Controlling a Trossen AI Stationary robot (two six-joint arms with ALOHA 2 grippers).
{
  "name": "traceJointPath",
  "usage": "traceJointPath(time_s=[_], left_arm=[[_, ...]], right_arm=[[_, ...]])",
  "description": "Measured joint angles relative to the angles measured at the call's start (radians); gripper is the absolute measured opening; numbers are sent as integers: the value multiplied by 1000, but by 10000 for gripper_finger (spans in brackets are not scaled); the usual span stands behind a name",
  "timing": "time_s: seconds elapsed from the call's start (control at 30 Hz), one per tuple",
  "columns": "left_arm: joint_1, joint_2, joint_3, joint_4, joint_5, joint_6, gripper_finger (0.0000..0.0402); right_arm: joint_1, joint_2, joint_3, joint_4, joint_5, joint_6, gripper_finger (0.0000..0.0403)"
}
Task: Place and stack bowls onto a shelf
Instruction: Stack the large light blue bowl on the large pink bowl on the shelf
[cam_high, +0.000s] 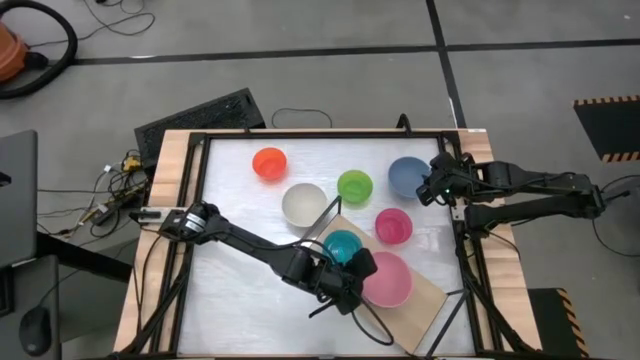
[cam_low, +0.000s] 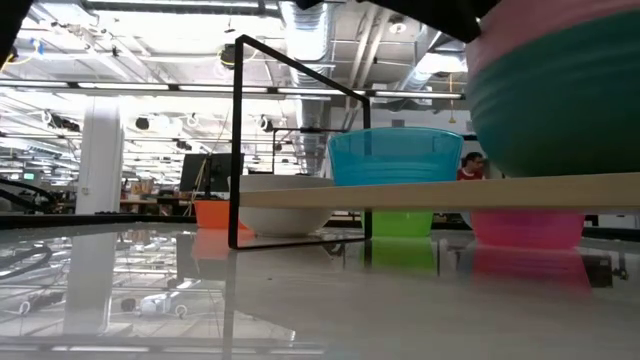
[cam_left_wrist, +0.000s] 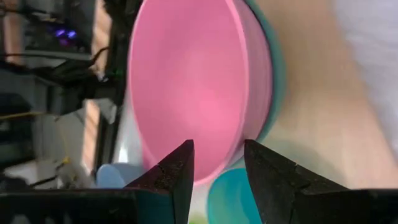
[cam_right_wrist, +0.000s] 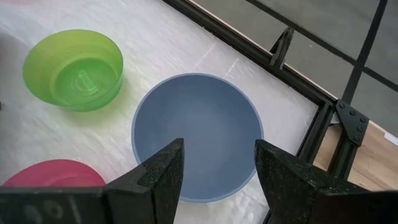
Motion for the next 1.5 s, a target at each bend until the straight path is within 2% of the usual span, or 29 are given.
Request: traceJointPath(time_s=[0.2,0.47,0.6,0.7,0.83,0.97,1.1,1.3,1.5], left_arm=[[-11,-2,2,38,-46,-27,128],[-4,-5,108,-29,-68,-224,128],[17,-5,200,-127,-71,-376,128],[37,-5,301,-206,-69,-485,128],[67,-96,266,-178,-79,-582,128],[97,-196,266,-199,-94,-646,128],[130,-287,266,-229,-93,-693,128],[169,-377,266,-301,-89,-726,128],[188,-411,266,-390,-88,-739,128]], right_arm=[[0,0,0,0,0,0,221],[0,0,0,4,-5,4,221],[0,37,0,32,-94,3,221],[0,111,0,35,-158,-71,221],[0,211,0,37,-197,-173,221],[0,280,0,66,-291,-218,221],[-8,324,0,84,-333,-239,221],[-57,403,0,121,-340,-283,221],[-130,479,0,203,-342,-315,221]])
